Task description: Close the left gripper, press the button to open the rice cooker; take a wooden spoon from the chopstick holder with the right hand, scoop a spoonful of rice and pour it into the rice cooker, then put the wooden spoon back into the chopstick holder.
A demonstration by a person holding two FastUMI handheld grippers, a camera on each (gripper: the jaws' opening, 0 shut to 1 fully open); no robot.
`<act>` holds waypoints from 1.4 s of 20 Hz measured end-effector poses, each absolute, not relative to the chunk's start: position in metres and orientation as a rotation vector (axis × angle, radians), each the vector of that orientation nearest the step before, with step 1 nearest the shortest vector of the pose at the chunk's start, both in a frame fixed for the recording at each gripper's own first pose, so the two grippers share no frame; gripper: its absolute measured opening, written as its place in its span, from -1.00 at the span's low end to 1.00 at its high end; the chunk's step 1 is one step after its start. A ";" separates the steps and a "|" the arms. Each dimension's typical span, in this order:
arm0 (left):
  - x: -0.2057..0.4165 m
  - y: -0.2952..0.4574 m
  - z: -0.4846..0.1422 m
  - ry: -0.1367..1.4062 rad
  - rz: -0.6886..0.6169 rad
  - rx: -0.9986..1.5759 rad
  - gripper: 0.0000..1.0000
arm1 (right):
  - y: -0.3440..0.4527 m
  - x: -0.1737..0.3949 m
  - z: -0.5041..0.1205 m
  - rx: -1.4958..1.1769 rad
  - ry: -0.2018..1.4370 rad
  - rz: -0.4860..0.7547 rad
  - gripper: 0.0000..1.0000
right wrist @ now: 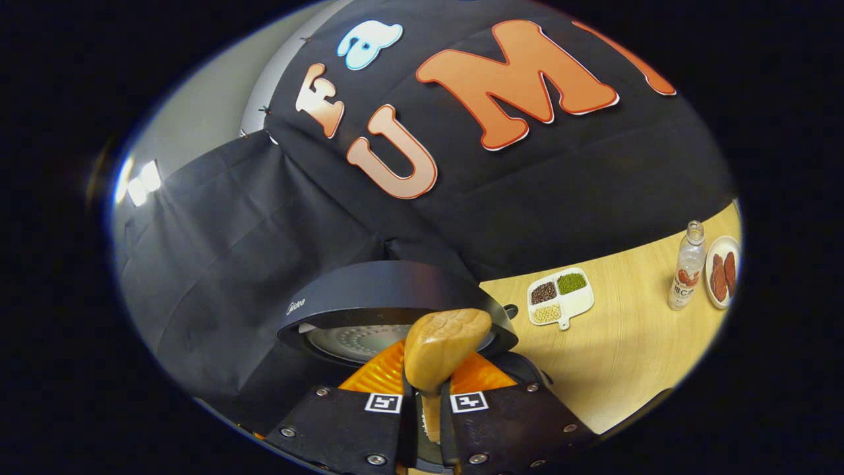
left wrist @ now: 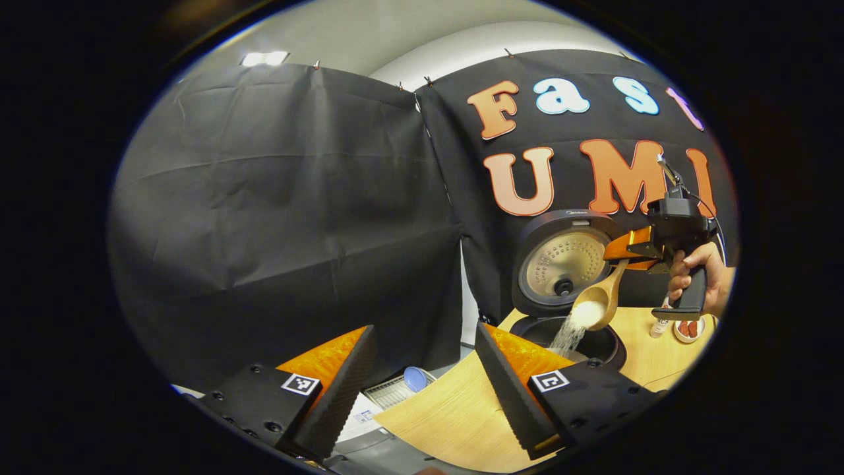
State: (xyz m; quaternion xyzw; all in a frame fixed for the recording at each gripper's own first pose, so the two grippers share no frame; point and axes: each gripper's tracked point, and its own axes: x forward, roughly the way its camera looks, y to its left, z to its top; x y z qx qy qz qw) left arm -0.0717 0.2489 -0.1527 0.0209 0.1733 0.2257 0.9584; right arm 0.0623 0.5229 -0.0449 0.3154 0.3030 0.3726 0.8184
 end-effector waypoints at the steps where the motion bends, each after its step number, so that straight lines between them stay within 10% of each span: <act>1: -0.073 0.250 -0.155 0.354 0.462 0.042 0.94 | 0.523 0.061 -0.044 0.647 0.630 0.796 -0.75; 28: -0.078 0.247 -0.162 0.373 0.469 0.043 1.00 | 0.530 0.059 -0.028 0.149 0.232 0.983 -0.75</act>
